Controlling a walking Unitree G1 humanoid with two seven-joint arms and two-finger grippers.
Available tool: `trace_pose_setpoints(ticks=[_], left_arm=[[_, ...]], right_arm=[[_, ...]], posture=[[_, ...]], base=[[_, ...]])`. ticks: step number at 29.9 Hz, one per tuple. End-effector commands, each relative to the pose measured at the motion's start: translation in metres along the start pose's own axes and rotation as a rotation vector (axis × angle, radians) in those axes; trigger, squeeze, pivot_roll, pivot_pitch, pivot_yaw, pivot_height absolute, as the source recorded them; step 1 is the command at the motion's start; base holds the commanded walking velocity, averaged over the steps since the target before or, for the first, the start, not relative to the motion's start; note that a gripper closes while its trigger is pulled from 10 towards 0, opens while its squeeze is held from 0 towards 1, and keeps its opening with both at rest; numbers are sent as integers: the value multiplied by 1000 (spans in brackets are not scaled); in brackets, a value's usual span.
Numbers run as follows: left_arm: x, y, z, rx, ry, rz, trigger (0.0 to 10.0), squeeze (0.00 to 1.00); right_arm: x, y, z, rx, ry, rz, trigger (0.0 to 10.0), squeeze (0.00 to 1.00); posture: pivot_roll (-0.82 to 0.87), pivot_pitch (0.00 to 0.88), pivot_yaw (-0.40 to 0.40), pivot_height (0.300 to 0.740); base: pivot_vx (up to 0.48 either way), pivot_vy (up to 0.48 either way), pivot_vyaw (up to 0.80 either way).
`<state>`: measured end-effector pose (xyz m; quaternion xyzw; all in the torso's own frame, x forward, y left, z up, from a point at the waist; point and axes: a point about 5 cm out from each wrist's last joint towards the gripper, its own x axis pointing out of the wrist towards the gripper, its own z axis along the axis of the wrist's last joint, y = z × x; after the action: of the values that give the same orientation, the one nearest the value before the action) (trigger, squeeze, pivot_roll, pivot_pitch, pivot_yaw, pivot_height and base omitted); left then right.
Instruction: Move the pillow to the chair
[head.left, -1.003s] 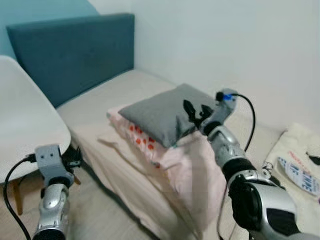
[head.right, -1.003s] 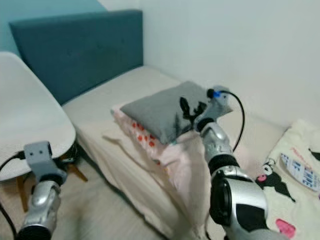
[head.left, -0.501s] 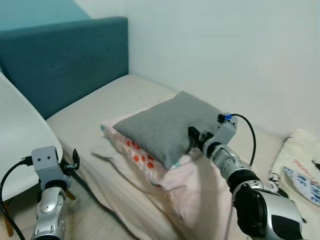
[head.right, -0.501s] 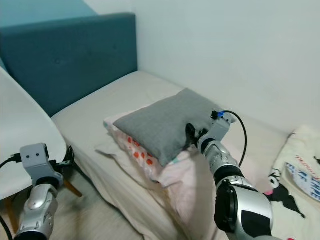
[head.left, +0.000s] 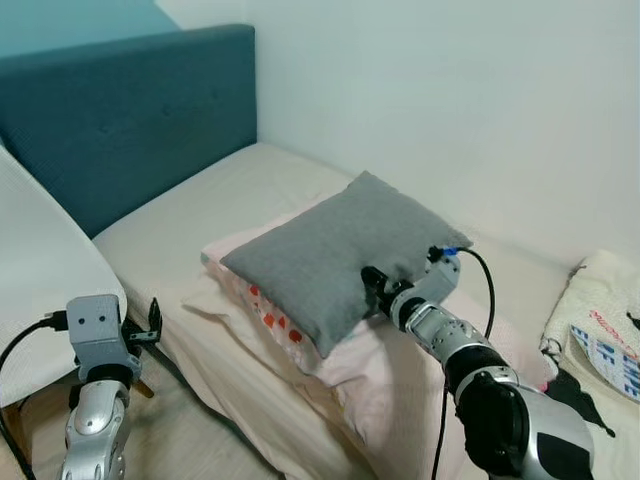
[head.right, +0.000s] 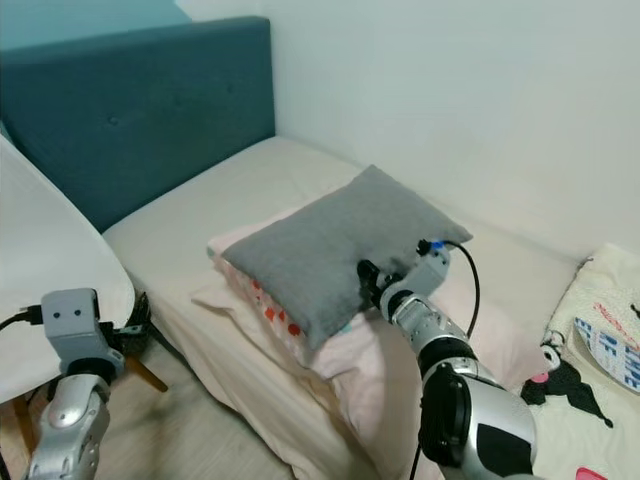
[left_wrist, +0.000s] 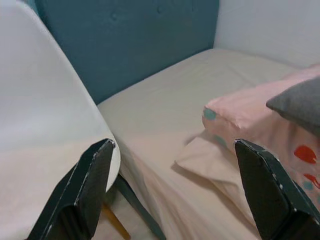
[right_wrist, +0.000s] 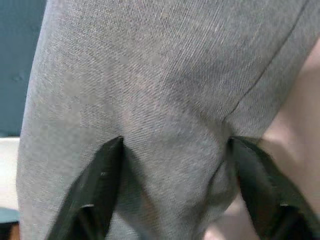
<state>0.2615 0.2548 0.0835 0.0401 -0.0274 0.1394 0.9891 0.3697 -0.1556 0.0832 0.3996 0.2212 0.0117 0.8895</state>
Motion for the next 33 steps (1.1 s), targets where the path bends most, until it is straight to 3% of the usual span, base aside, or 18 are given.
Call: trace_pose_setpoints(ticks=[1, 16, 22, 23, 24, 26, 29, 30, 33], left_arm=[[-2, -3, 3, 18, -2, -22, 10000, 0], [-15, 5, 21, 70, -25, -27, 10000, 0], [-12, 2, 29, 61, -30, -23, 10000, 0], [-3, 0, 41, 52, -59, -4, 10000, 0], [-3, 0, 41, 52, -59, -4, 10000, 0], [7, 2, 51, 32, -82, 37, 10000, 0], [10, 4, 54, 24, -86, 54, 10000, 0], [17, 5, 58, 20, -83, 87, 10000, 0], [18, 4, 59, 16, -82, 99, 10000, 0]], right_arm=[[-1, -6, -10, 31, 31, -23, 0, 0], [1, 10, 2, 104, -39, 119, 0, 0], [1, 25, 19, 71, -108, 225, 0, 0], [0, 51, 31, -59, -139, 376, 0, 0], [0, 51, 31, -59, -139, 376, 0, 0], [-4, 84, 42, -146, -183, 587, 0, 0], [-7, 95, 45, -168, -199, 665, 0, 0], [-19, 123, 52, -214, -252, 859, 0, 0], [-27, 135, 55, -233, -279, 946, 0, 0]], posture=[[53, 42, -76, 740], [81, 101, -77, 740], [73, 86, -79, 740], [68, 64, -81, 740], [68, 64, -81, 740], [54, 35, -80, 740], [52, 31, -80, 740], [42, 0, -79, 740], [41, 0, -79, 740]], base=[[0, 0, 0], [0, 0, 0], [0, 0, 0], [0, 0, 0], [0, 0, 0], [0, 0, 0], [0, 0, 0], [0, 0, 738], [0, 0, 738]])
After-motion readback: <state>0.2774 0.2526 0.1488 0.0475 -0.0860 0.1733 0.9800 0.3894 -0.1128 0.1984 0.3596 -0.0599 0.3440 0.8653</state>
